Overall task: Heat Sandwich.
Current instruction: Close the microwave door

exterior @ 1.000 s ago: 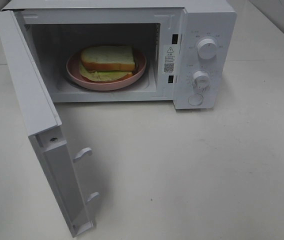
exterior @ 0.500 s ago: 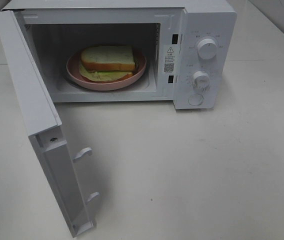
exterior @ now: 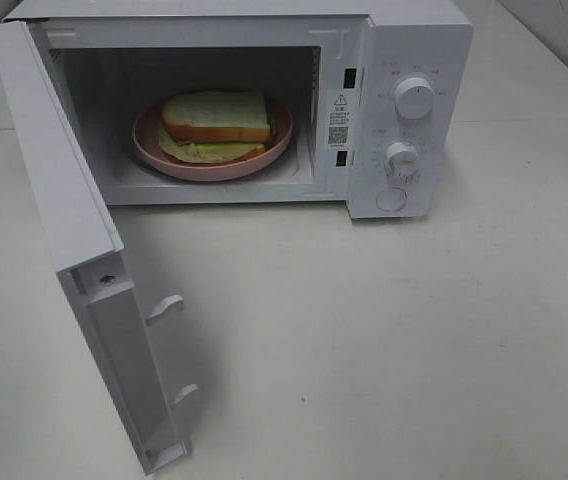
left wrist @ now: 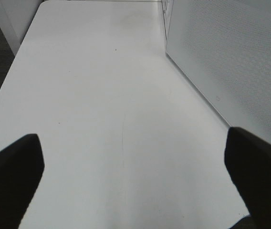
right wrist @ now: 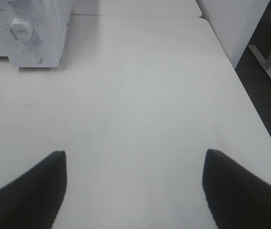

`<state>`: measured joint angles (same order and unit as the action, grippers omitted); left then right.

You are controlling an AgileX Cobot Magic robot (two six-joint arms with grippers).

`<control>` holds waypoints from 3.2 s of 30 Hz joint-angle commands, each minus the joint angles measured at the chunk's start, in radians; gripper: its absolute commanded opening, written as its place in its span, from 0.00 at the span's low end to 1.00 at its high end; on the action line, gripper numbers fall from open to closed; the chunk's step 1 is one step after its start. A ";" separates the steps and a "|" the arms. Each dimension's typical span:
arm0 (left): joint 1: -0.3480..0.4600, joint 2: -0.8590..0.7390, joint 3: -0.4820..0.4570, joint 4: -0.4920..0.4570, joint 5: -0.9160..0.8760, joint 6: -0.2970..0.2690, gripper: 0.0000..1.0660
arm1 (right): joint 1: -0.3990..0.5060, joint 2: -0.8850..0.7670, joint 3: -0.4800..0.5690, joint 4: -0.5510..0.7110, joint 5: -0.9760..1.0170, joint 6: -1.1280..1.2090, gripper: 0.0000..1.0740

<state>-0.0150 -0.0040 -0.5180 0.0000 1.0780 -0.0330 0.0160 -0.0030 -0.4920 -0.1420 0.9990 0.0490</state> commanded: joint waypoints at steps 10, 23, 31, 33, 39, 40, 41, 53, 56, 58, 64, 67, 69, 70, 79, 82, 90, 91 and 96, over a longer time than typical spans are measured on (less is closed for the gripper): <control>0.004 0.019 0.000 0.000 -0.006 -0.003 0.92 | -0.005 -0.029 -0.001 -0.001 -0.006 -0.010 0.70; 0.004 0.213 -0.048 -0.005 -0.160 0.000 0.84 | -0.005 -0.029 -0.001 -0.001 -0.006 -0.009 0.70; 0.004 0.384 -0.043 0.000 -0.264 0.000 0.34 | -0.005 -0.029 -0.001 -0.001 -0.006 -0.009 0.70; 0.004 0.419 -0.042 0.000 -0.282 0.000 0.24 | -0.005 -0.029 -0.001 -0.001 -0.006 -0.009 0.70; 0.004 0.530 -0.007 0.000 -0.424 0.000 0.00 | -0.005 -0.029 -0.001 -0.001 -0.006 -0.009 0.70; 0.004 0.547 0.004 0.000 -0.454 0.000 0.00 | -0.005 -0.029 -0.001 -0.001 -0.006 -0.009 0.70; 0.004 0.547 0.004 0.000 -0.454 0.000 0.00 | -0.005 -0.029 -0.001 -0.001 -0.006 -0.009 0.70; 0.004 0.740 0.197 0.000 -1.044 0.000 0.00 | -0.005 -0.029 -0.001 -0.001 -0.006 -0.011 0.70; 0.004 0.810 0.217 0.000 -1.147 0.000 0.00 | -0.005 -0.029 -0.001 -0.001 -0.006 -0.011 0.70; 0.003 0.882 0.223 0.000 -1.233 0.000 0.00 | -0.005 -0.029 -0.001 -0.001 -0.006 -0.011 0.70; 0.003 1.013 0.223 0.017 -1.399 -0.001 0.00 | -0.005 -0.029 -0.001 -0.001 -0.006 -0.011 0.70; 0.002 1.115 0.223 0.088 -1.532 -0.014 0.00 | -0.005 -0.029 -0.001 -0.001 -0.006 -0.010 0.70; 0.002 1.138 0.223 0.111 -1.566 -0.031 0.00 | -0.005 -0.029 -0.001 -0.001 -0.006 -0.010 0.70; 0.002 1.157 0.223 0.126 -1.591 -0.047 0.00 | -0.005 -0.029 -0.001 -0.001 -0.006 -0.010 0.70; 0.002 1.330 0.222 0.329 -1.824 -0.199 0.00 | -0.005 -0.029 -0.001 -0.001 -0.006 -0.010 0.70; 0.002 1.397 0.222 0.359 -1.924 -0.240 0.00 | -0.005 -0.029 -0.001 -0.001 -0.006 -0.010 0.70; -0.078 1.482 0.167 0.358 -1.943 -0.245 0.00 | -0.005 -0.029 -0.001 -0.001 -0.006 -0.010 0.70; -0.096 1.493 0.158 0.353 -1.943 -0.245 0.00 | -0.005 -0.029 -0.001 -0.001 -0.006 -0.010 0.70; -0.178 1.542 0.116 0.346 -1.945 -0.244 0.00 | -0.005 -0.029 -0.001 -0.001 -0.006 -0.010 0.70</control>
<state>-0.1650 1.5280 -0.3810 0.3420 -0.8480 -0.2720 0.0160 -0.0030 -0.4920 -0.1420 0.9990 0.0490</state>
